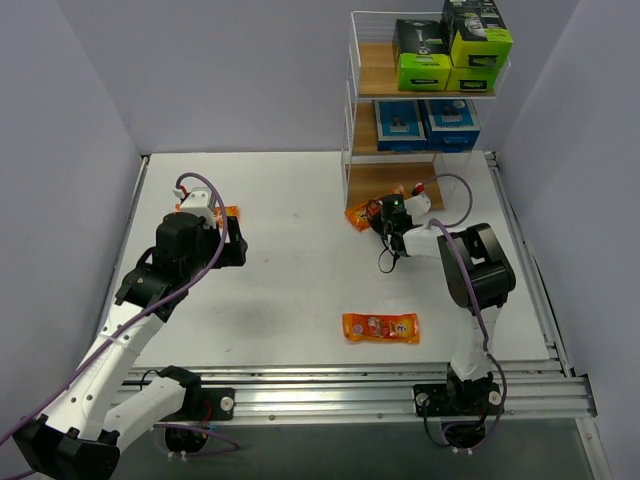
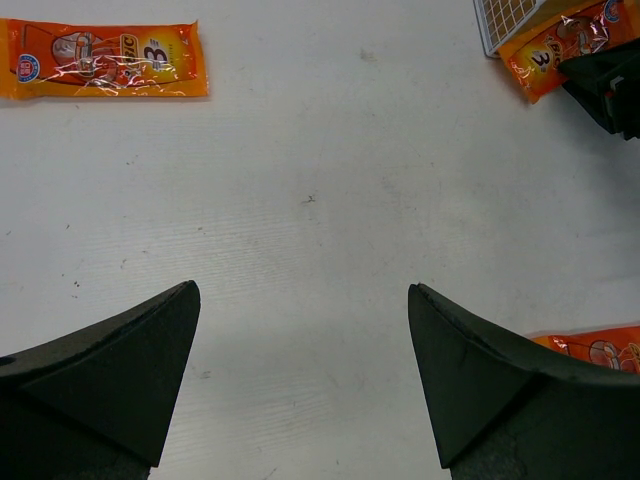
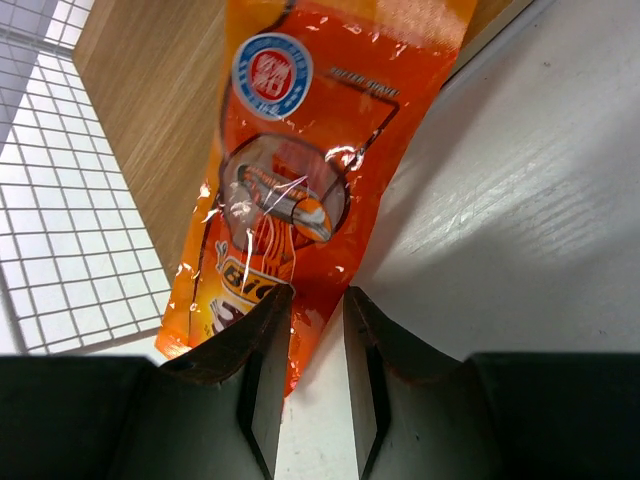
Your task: Place and organize the shaving razors onto the shelf
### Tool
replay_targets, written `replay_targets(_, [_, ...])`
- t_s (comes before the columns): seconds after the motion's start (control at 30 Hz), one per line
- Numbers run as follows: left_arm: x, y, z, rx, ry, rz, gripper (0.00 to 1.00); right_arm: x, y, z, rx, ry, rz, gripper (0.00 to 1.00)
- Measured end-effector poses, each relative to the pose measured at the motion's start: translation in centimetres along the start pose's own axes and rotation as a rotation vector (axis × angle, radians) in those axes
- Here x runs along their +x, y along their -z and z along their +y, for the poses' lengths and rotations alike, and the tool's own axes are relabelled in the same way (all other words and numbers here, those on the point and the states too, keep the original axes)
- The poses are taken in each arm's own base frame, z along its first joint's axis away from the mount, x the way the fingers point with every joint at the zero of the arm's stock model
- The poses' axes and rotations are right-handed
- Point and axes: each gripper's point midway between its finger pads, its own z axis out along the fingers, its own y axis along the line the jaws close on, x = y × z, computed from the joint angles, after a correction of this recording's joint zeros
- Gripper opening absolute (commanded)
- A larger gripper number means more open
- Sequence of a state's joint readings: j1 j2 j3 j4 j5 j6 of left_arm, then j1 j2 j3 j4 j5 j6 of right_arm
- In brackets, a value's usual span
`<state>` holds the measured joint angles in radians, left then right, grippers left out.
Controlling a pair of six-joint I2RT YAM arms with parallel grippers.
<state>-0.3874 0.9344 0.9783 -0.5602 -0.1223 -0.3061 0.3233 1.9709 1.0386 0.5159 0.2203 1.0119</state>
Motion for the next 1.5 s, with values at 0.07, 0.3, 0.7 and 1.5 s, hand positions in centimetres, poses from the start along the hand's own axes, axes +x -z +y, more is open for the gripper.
replay_targets(0.07, [0.0, 0.0, 0.0, 0.001, -0.001, 0.000, 0.94, 0.1, -0.3, -0.2, 0.008, 0.003, 0.002, 0.24])
replay_targets(0.3, [0.1, 0.0, -0.2, 0.006, -0.003, 0.001, 0.94, -0.3, -0.6, -0.1, 0.008, -0.001, -0.008, 0.26])
replay_targets(0.7, [0.1, 0.0, -0.4, 0.011, -0.006, 0.003, 0.94, -1.3, -0.8, 1.4, -0.024, -0.016, -0.032, 0.29])
replay_targets(1.5, [0.4, -0.3, -0.5, 0.013, -0.011, 0.018, 0.94, -3.0, -2.7, 2.0, -0.061, -0.099, -0.082, 0.17])
